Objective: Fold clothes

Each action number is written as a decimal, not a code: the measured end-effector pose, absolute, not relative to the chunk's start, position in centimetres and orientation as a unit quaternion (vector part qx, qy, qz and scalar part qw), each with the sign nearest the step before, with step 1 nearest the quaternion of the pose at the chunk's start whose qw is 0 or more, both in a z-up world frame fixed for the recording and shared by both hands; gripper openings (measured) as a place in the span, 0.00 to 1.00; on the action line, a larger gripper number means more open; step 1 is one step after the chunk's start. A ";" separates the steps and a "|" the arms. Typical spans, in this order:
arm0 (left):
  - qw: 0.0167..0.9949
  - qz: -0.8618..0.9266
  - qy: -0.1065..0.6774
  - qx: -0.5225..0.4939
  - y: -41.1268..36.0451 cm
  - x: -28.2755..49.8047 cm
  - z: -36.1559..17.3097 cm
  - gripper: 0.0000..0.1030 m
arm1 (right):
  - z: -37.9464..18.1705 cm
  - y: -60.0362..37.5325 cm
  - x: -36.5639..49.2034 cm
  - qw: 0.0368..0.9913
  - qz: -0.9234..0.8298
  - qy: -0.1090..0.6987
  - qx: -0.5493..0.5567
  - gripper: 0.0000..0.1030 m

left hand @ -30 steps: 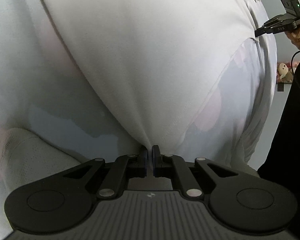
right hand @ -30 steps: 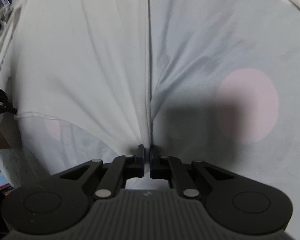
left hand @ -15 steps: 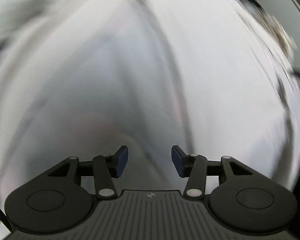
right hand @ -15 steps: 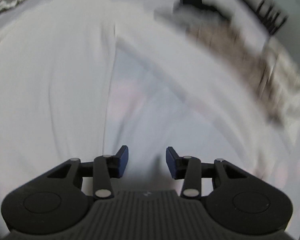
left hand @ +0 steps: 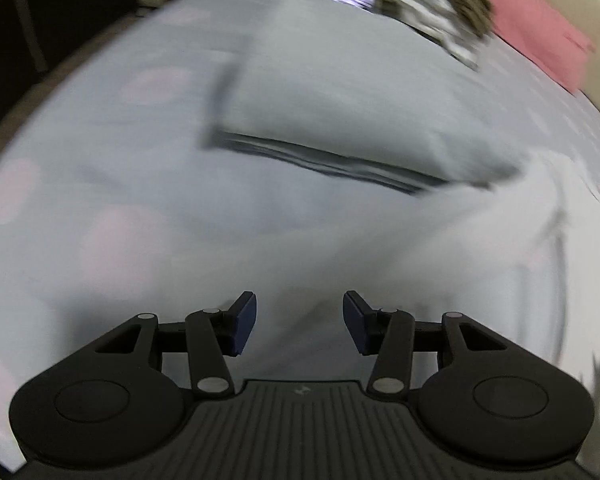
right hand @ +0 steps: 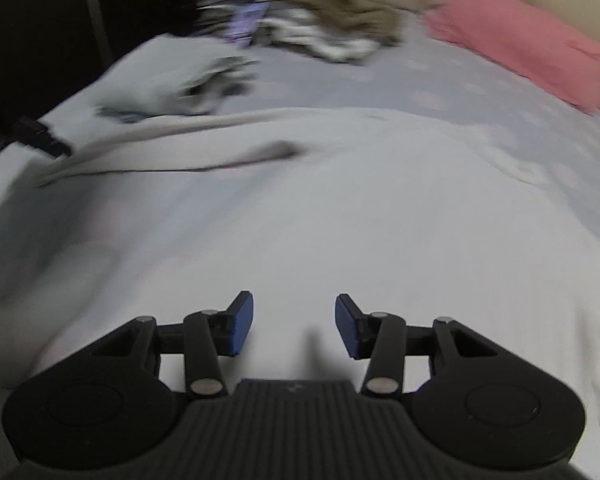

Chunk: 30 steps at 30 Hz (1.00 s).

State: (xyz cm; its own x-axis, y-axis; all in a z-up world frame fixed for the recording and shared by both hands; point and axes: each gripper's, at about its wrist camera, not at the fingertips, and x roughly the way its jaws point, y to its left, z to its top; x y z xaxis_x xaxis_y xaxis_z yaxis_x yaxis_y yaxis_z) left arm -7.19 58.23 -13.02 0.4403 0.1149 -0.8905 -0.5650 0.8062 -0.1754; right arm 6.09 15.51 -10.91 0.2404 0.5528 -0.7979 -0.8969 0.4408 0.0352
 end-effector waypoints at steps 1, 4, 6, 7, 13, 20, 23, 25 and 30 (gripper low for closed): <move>0.814 0.224 0.480 -0.239 59.0 -7.7 -13.0 0.44 | -11.0 16.7 5.3 0.748 0.491 0.388 -0.222 0.48; 0.807 0.265 0.461 -0.258 61.5 -8.8 -13.1 0.44 | -11.8 18.7 3.6 0.725 0.518 0.398 -0.219 0.48; 0.808 0.278 0.455 -0.251 62.5 -8.6 -13.5 0.44 | -12.6 18.8 3.8 0.712 0.535 0.398 -0.221 0.48; 0.810 0.280 0.454 -0.245 62.9 -8.5 -13.7 0.44 | -12.3 18.7 3.2 0.707 0.542 0.396 -0.223 0.48; 0.806 0.219 0.498 -0.232 63.3 -7.2 -15.1 0.12 | -11.3 18.1 2.2 0.694 0.557 0.401 -0.216 0.48; 0.812 0.270 0.445 -0.264 65.3 -8.4 -13.8 0.08 | -11.7 18.4 2.7 0.694 0.552 0.411 -0.210 0.48; 0.796 0.266 0.481 -0.254 65.1 -7.6 -15.3 0.09 | -12.0 18.7 2.8 0.694 0.552 0.414 -0.206 0.49; 0.801 0.260 0.485 -0.235 64.4 -7.0 -15.5 0.12 | -12.2 18.9 2.6 0.692 0.554 0.416 -0.204 0.49; 0.801 0.273 0.487 -0.214 64.0 -6.6 -15.1 0.27 | -12.0 19.4 2.1 0.686 0.563 0.413 -0.204 0.49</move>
State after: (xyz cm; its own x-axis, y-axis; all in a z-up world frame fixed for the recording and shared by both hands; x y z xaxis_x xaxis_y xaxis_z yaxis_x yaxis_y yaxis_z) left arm -6.61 63.98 -15.13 0.3752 0.2300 -0.8979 -0.6464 0.7592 -0.0756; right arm 2.13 19.44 -12.03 0.0257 0.6039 -0.7966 -0.9412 0.2831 0.1843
